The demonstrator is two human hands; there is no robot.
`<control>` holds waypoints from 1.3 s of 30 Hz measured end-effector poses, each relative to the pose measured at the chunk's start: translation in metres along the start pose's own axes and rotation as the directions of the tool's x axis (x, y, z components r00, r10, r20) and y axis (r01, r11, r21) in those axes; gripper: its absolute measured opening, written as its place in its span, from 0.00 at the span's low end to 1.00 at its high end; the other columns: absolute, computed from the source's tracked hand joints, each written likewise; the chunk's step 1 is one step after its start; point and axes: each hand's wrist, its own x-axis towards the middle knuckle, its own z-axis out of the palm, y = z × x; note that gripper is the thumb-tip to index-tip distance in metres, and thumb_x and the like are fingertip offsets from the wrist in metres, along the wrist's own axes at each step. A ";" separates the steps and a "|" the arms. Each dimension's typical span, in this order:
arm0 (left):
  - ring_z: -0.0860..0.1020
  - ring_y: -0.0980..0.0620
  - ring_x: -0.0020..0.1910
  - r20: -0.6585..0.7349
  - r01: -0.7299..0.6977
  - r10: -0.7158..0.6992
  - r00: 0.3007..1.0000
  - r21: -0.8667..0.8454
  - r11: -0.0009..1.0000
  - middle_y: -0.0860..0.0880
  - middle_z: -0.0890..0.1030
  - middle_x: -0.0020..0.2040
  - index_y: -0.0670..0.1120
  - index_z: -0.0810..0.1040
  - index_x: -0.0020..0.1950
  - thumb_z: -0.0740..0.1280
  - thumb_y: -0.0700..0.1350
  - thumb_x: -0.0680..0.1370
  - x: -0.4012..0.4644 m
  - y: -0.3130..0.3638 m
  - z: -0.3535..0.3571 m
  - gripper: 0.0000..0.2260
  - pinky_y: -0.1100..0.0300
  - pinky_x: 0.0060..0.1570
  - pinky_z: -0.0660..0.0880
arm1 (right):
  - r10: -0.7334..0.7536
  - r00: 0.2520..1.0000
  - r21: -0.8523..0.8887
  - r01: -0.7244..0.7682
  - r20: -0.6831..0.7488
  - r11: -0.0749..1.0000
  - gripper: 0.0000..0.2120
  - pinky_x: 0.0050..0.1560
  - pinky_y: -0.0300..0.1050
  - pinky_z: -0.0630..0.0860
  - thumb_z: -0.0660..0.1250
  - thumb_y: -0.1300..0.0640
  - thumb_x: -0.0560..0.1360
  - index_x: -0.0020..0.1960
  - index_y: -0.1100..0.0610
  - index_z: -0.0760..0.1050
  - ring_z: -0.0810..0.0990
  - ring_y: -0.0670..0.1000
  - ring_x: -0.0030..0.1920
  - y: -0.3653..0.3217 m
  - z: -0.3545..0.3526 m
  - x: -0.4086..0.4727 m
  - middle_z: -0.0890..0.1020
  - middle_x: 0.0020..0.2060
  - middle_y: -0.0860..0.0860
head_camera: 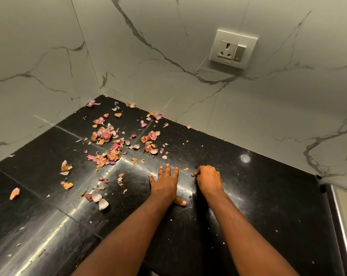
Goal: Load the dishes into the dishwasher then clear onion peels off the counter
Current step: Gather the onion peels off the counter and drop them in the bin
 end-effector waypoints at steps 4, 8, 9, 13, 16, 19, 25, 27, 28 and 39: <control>0.36 0.40 0.83 -0.044 -0.018 0.016 0.999 -0.046 0.999 0.46 0.36 0.84 0.54 0.37 0.84 0.77 0.69 0.65 0.000 -0.005 0.007 0.63 0.29 0.78 0.45 | 0.260 0.966 0.293 -0.253 0.019 0.922 0.05 0.52 0.49 0.81 0.70 0.60 0.76 0.45 0.52 0.84 0.85 0.57 0.49 0.008 -0.001 -0.012 0.87 0.44 0.53; 0.37 0.42 0.83 -0.076 -0.046 0.039 0.996 -0.088 0.995 0.47 0.38 0.85 0.55 0.40 0.85 0.77 0.70 0.65 0.002 -0.011 0.010 0.62 0.31 0.78 0.44 | 0.396 0.874 0.858 -0.415 0.282 0.304 0.07 0.39 0.45 0.84 0.74 0.66 0.76 0.41 0.57 0.86 0.86 0.52 0.40 0.015 0.002 -0.037 0.88 0.40 0.57; 0.37 0.42 0.83 -0.085 -0.052 0.044 0.995 -0.091 0.995 0.47 0.38 0.85 0.55 0.40 0.85 0.77 0.70 0.65 0.002 -0.012 0.010 0.62 0.31 0.78 0.44 | 0.369 0.866 0.893 -0.419 0.338 0.166 0.06 0.36 0.41 0.82 0.74 0.67 0.77 0.43 0.60 0.85 0.85 0.52 0.39 0.013 0.002 -0.043 0.88 0.41 0.59; 0.43 0.40 0.84 -0.062 -0.039 0.034 0.997 -0.075 0.996 0.46 0.47 0.85 0.54 0.48 0.85 0.78 0.67 0.67 0.003 -0.007 0.002 0.57 0.30 0.77 0.48 | 0.255 0.895 0.898 -0.411 0.366 0.157 0.07 0.35 0.34 0.80 0.67 0.69 0.81 0.52 0.64 0.84 0.85 0.48 0.43 0.002 -0.002 -0.053 0.87 0.44 0.57; 0.73 0.43 0.74 -0.299 -0.156 0.012 0.954 -0.462 0.873 0.44 0.77 0.72 0.51 0.75 0.73 0.73 0.54 0.79 0.002 -0.009 0.005 0.24 0.43 0.71 0.71 | 0.137 0.943 0.876 -0.332 0.303 0.351 0.14 0.46 0.35 0.83 0.61 0.74 0.81 0.56 0.65 0.84 0.86 0.50 0.49 -0.017 -0.014 -0.056 0.86 0.51 0.58; 0.86 0.48 0.52 -0.204 -0.204 -0.171 0.964 -0.979 0.019 0.43 0.86 0.57 0.48 0.80 0.62 0.63 0.49 0.86 -0.010 -0.003 0.010 0.10 0.51 0.50 0.84 | 0.010 0.974 0.847 -0.204 0.228 0.490 0.18 0.53 0.42 0.84 0.62 0.75 0.78 0.52 0.58 0.86 0.88 0.50 0.49 -0.041 -0.028 -0.058 0.88 0.46 0.54; 0.86 0.50 0.35 0.114 0.096 0.009 0.993 -0.791 -0.605 0.41 0.87 0.43 0.39 0.82 0.60 0.47 0.59 0.88 -0.024 -0.009 0.020 0.31 0.58 0.35 0.82 | 0.020 0.998 0.535 -0.053 0.066 0.843 0.07 0.47 0.28 0.77 0.75 0.63 0.73 0.44 0.51 0.82 0.85 0.40 0.42 -0.078 -0.024 -0.063 0.87 0.40 0.43; 0.85 0.50 0.33 0.137 0.120 0.025 0.990 -0.747 -0.654 0.41 0.87 0.40 0.38 0.82 0.57 0.49 0.57 0.88 -0.026 -0.016 0.022 0.29 0.60 0.32 0.82 | -0.038 0.994 0.578 -0.030 0.105 0.816 0.09 0.48 0.27 0.77 0.73 0.65 0.74 0.46 0.51 0.85 0.86 0.40 0.43 -0.083 -0.020 -0.064 0.88 0.41 0.43; 0.85 0.50 0.32 0.147 0.129 0.030 0.989 -0.735 -0.665 0.41 0.86 0.39 0.37 0.82 0.56 0.51 0.56 0.88 -0.024 -0.020 0.024 0.27 0.60 0.32 0.82 | -0.048 0.989 0.637 -0.053 0.140 0.769 0.12 0.51 0.34 0.80 0.72 0.67 0.74 0.47 0.51 0.86 0.86 0.41 0.44 -0.082 -0.017 -0.063 0.88 0.42 0.44; 0.84 0.40 0.59 0.089 0.148 0.125 0.988 -0.773 -0.618 0.35 0.84 0.60 0.35 0.77 0.66 0.53 0.59 0.86 -0.024 -0.048 0.042 0.29 0.51 0.58 0.82 | 0.479 0.874 0.358 -0.473 0.078 0.805 0.26 0.66 0.51 0.74 0.78 0.43 0.73 0.64 0.58 0.81 0.76 0.61 0.66 -0.001 -0.006 -0.017 0.79 0.64 0.60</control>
